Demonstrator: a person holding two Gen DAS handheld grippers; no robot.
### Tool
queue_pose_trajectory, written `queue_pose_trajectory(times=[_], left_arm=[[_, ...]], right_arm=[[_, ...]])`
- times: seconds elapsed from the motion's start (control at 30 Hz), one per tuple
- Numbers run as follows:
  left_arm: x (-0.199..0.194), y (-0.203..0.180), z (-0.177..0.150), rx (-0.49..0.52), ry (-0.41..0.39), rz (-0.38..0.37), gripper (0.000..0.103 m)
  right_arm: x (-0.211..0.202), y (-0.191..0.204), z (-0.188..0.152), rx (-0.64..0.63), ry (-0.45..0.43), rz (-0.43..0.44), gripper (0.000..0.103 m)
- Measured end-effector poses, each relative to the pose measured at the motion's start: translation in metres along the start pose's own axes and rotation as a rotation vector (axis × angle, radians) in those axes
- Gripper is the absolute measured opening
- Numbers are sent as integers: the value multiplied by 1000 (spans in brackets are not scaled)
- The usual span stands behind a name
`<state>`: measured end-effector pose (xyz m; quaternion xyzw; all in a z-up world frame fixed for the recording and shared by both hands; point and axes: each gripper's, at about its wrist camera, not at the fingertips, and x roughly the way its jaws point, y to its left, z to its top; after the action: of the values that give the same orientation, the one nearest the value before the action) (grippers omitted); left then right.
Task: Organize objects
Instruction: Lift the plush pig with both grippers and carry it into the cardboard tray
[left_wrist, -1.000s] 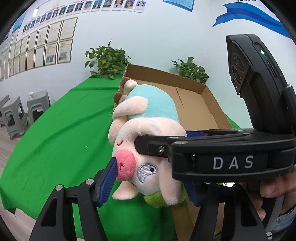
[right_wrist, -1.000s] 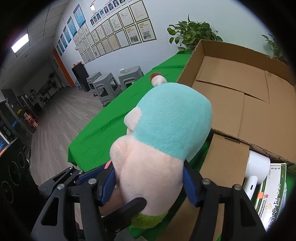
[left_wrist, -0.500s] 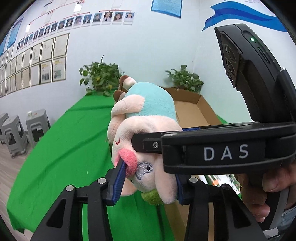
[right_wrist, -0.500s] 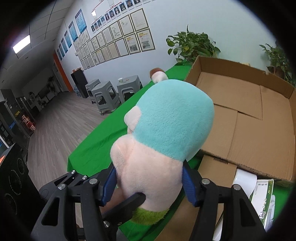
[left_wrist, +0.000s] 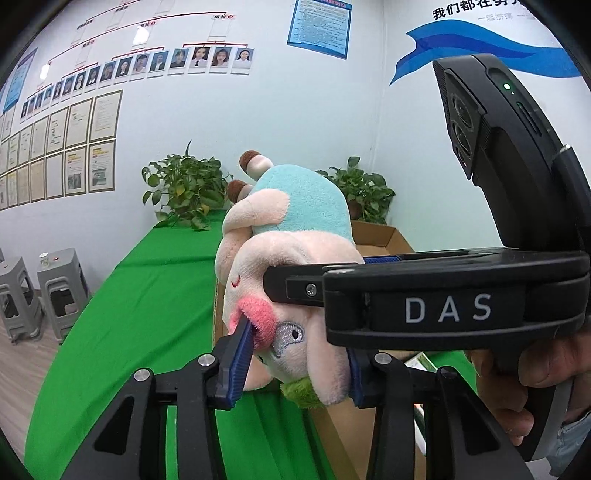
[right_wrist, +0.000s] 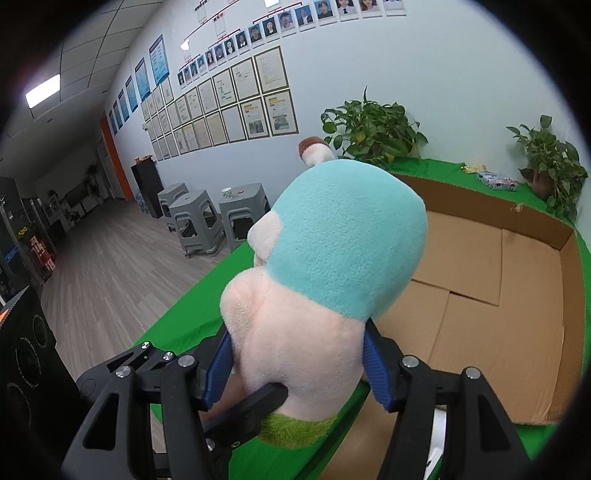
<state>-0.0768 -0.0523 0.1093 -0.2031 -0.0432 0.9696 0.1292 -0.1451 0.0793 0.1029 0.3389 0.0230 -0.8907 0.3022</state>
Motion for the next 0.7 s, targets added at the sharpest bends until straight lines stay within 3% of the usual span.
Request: queue_pose_trajectory(times=[0.23, 0.7], left_arm=[[44, 11, 20, -29, 18, -36, 39], [142, 47, -25, -133, 146, -53, 39]], right_arm=[[19, -19, 15, -8, 4, -44, 61], [88, -55, 0, 19, 103, -74, 61]])
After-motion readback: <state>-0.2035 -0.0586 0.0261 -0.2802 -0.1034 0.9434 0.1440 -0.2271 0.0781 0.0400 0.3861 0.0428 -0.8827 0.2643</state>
